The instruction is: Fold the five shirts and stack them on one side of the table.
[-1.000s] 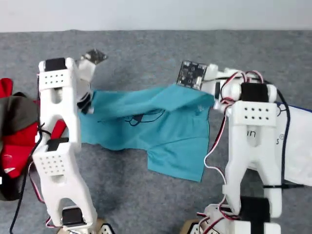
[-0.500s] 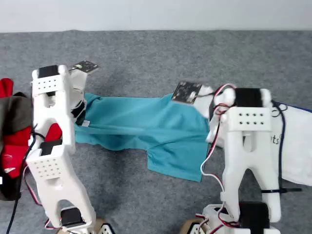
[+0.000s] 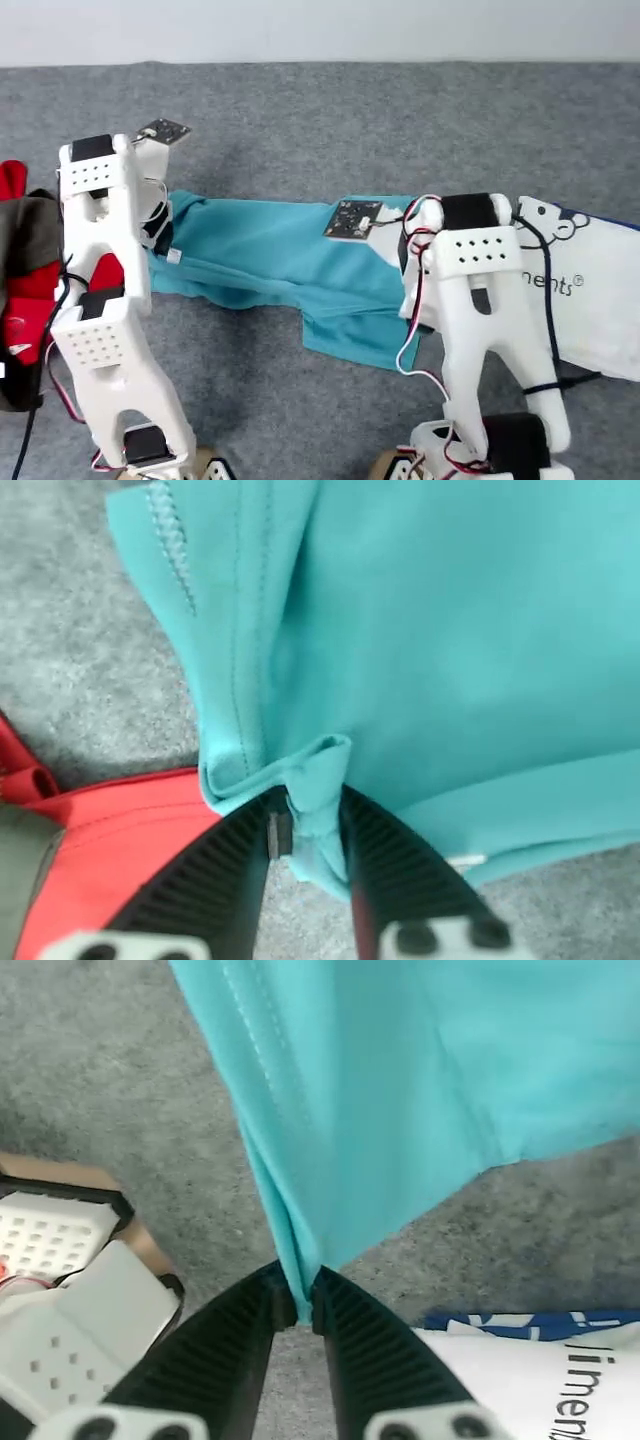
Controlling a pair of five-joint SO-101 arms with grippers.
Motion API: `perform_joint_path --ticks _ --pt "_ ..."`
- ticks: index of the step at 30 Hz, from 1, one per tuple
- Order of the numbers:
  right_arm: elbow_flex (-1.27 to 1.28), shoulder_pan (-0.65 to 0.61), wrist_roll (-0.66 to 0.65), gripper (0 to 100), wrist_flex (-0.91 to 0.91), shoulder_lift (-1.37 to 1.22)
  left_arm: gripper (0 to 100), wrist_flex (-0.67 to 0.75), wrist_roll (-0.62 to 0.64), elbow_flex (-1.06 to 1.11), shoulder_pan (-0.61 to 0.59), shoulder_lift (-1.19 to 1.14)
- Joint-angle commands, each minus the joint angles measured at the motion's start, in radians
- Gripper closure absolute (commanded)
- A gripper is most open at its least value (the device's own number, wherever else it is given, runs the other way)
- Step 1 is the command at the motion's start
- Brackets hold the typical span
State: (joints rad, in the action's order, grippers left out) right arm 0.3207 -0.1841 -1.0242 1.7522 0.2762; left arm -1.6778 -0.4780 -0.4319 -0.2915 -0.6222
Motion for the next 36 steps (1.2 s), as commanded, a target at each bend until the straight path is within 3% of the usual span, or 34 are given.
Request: perform_joint_path --ticks 1,4,6,11,17,24,27,36 --pt "-0.055 0.012 0.043 82.7 0.044 0.064 90 -0.046 0.009 -0.101 -0.006 0.086" --pt "-0.104 0.024 0.114 71.8 0.041 0.096 89 -0.078 0.011 -0.205 -0.006 0.086" --pt "-0.152 0.021 0.138 70.5 0.039 0.108 89 -0.078 0.011 -0.257 -0.011 0.086" --pt "-0.247 0.030 0.195 77.7 -0.128 0.102 89 -0.078 0.011 -0.320 -0.005 0.086" --pt "-0.232 0.024 0.282 99.3 -0.415 -0.064 90 -0.077 0.038 -0.361 0.026 0.086" --pt "-0.261 0.025 0.404 99.0 -0.507 -0.295 90 -0.077 0.060 -0.407 0.031 0.152" --pt "-0.292 0.024 0.445 99.0 -0.607 -0.395 90 -0.041 0.137 -0.377 0.055 0.144" --pt "-0.534 0.027 0.520 99.0 -0.707 -0.745 90 0.146 0.311 -0.351 0.129 -0.144"
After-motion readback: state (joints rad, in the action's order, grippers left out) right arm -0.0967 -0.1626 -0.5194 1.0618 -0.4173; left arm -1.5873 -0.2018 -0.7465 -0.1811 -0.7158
